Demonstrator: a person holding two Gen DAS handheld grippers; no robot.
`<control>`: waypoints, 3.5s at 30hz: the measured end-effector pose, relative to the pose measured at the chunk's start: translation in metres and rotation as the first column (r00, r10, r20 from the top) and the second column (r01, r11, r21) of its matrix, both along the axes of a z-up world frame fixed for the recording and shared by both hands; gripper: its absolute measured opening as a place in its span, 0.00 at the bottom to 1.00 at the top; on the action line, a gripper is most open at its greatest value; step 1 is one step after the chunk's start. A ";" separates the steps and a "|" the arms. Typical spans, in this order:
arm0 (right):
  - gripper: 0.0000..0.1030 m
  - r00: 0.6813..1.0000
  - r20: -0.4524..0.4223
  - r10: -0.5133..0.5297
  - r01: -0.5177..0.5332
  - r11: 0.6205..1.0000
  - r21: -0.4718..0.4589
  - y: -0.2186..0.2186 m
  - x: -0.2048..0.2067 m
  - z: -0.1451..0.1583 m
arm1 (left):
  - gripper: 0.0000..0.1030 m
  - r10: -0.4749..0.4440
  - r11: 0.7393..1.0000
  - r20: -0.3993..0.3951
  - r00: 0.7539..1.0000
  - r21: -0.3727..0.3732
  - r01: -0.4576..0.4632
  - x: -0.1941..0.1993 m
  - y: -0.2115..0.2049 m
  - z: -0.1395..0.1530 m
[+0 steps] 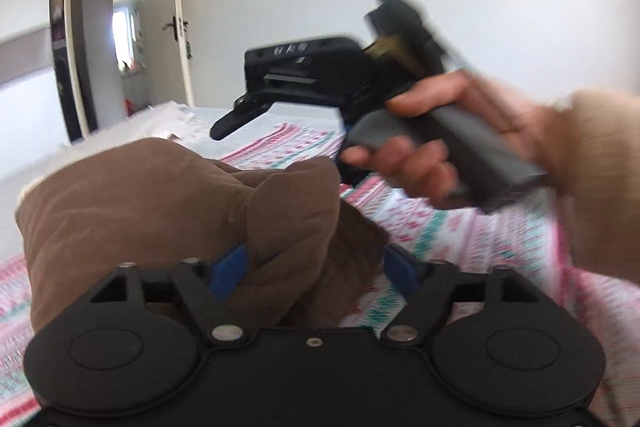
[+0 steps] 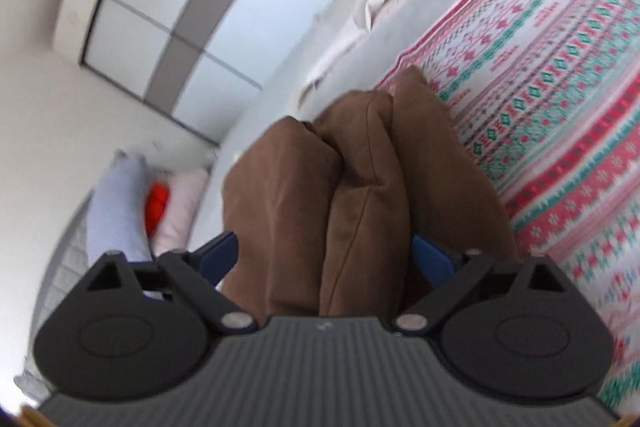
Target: Fold large clothes
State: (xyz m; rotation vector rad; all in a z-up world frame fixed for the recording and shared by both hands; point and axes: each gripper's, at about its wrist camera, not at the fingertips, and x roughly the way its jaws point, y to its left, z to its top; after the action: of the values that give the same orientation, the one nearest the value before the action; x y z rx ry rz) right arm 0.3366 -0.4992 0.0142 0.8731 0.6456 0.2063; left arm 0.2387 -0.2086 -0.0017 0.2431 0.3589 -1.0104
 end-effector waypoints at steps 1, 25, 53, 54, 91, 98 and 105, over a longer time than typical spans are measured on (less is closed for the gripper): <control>0.94 1.000 -0.008 0.021 -0.021 1.000 0.001 0.000 0.009 0.003 | 0.85 -0.004 1.000 -0.036 0.999 -0.026 0.003 0.003 0.008 0.006; 0.14 0.951 0.140 0.274 -0.159 0.827 -0.540 0.091 -0.030 0.112 | 0.96 0.354 0.797 -0.557 0.751 -0.240 -0.554 0.115 0.143 -0.010; 0.40 0.997 0.002 0.073 -0.071 0.977 0.199 -0.018 -0.056 -0.051 | 0.57 0.144 0.770 -0.837 0.527 -0.240 -0.591 0.135 0.111 -0.031; 0.40 0.996 0.005 0.084 -0.083 0.980 0.182 -0.010 -0.061 -0.043 | 0.57 0.152 0.772 -0.830 0.536 -0.239 -0.589 0.128 0.119 -0.022; 0.31 0.997 0.081 0.004 0.009 0.987 -0.158 0.156 -0.135 -0.002 | 0.91 0.655 0.642 -0.361 0.664 -0.197 -0.741 -0.014 0.226 0.035; 0.12 0.976 0.218 -0.021 0.053 0.988 -0.144 0.154 -0.139 0.011 | 0.84 0.477 0.753 -0.379 0.793 -0.289 -0.591 0.010 0.213 0.044; 0.35 0.990 0.077 -0.122 0.130 0.986 -0.105 0.135 -0.135 -0.014 | 0.81 0.456 0.822 -0.406 0.792 -0.150 -0.549 0.037 0.196 0.045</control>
State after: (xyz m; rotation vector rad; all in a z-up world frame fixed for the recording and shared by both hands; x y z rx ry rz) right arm 0.2012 -0.3641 0.0004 0.7941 0.5293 0.0861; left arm 0.2754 -0.0123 0.0430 -0.2781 0.5776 -0.5453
